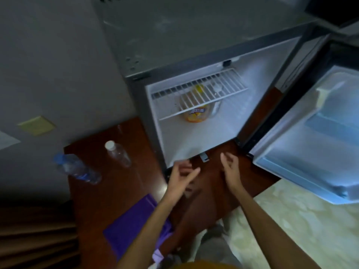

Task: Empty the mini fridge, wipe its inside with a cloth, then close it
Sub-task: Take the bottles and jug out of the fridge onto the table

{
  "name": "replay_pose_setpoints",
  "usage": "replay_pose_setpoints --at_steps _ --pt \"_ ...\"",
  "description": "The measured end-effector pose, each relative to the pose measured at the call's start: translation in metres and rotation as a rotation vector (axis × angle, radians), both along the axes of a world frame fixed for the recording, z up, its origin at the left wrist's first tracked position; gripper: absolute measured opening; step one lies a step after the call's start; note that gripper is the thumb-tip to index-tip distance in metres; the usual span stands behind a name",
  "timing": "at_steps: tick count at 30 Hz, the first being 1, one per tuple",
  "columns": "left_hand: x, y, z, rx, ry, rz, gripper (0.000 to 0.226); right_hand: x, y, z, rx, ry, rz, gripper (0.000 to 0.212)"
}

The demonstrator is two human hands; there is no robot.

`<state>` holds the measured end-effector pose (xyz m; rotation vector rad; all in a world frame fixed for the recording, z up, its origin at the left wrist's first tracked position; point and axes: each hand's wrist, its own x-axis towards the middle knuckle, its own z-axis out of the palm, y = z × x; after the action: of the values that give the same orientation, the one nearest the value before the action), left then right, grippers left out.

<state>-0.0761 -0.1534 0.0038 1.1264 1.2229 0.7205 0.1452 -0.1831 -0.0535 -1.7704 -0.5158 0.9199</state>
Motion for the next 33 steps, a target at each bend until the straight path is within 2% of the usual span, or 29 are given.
replay_pose_setpoints --at_steps 3,5,7,9,11,15,18,20,21,22,24,26,27,30,33 --pt "0.06 0.068 0.022 0.15 0.051 0.064 0.064 0.05 0.058 0.036 0.066 -0.028 0.089 0.06" --pt "0.087 0.118 0.027 0.211 0.076 0.169 0.073 0.075 0.095 0.051 0.102 -0.06 0.147 0.059" --pt "0.105 0.159 0.034 0.262 0.068 0.178 0.072 0.087 0.13 0.059 0.12 -0.067 0.197 0.062" --pt "0.117 0.191 0.036 0.217 0.062 0.209 0.069 0.087 0.158 0.065 0.124 -0.127 0.318 0.066" --pt "0.124 0.21 0.035 0.179 0.078 0.24 0.064 0.084 0.18 0.065 0.145 -0.079 0.393 0.074" --pt "0.124 0.229 0.022 0.182 0.161 0.187 0.083 0.074 0.213 0.063 0.221 -0.076 0.379 0.081" --pt "0.122 0.238 -0.003 0.216 0.165 0.232 0.053 0.067 0.237 0.045 0.199 -0.089 0.366 0.094" --pt "0.11 0.248 -0.028 0.187 0.179 0.209 0.049 0.069 0.252 0.023 0.216 -0.085 0.358 0.094" --pt "0.108 0.249 -0.031 0.149 0.209 0.193 0.037 0.068 0.252 0.026 0.216 -0.075 0.349 0.098" --pt "0.104 0.254 -0.042 0.103 0.227 0.185 0.034 0.067 0.25 0.031 0.215 -0.075 0.338 0.103" --pt "0.094 0.255 -0.05 0.047 0.205 0.19 0.066 0.063 0.246 0.042 0.162 -0.108 0.331 0.113" --pt "0.096 0.238 -0.021 -0.026 0.289 0.201 0.101 0.064 0.245 0.04 0.08 -0.086 0.353 0.122" --pt "0.102 0.223 0.009 -0.035 0.304 0.203 0.109 0.064 0.246 0.034 0.059 -0.053 0.361 0.12" --pt "0.097 0.209 0.019 0.055 0.224 0.204 0.084 0.066 0.264 0.022 0.068 -0.011 0.409 0.111" --pt "0.088 0.203 0.022 0.012 0.158 0.297 0.061 0.057 0.273 0.038 0.124 -0.017 0.5 0.061"
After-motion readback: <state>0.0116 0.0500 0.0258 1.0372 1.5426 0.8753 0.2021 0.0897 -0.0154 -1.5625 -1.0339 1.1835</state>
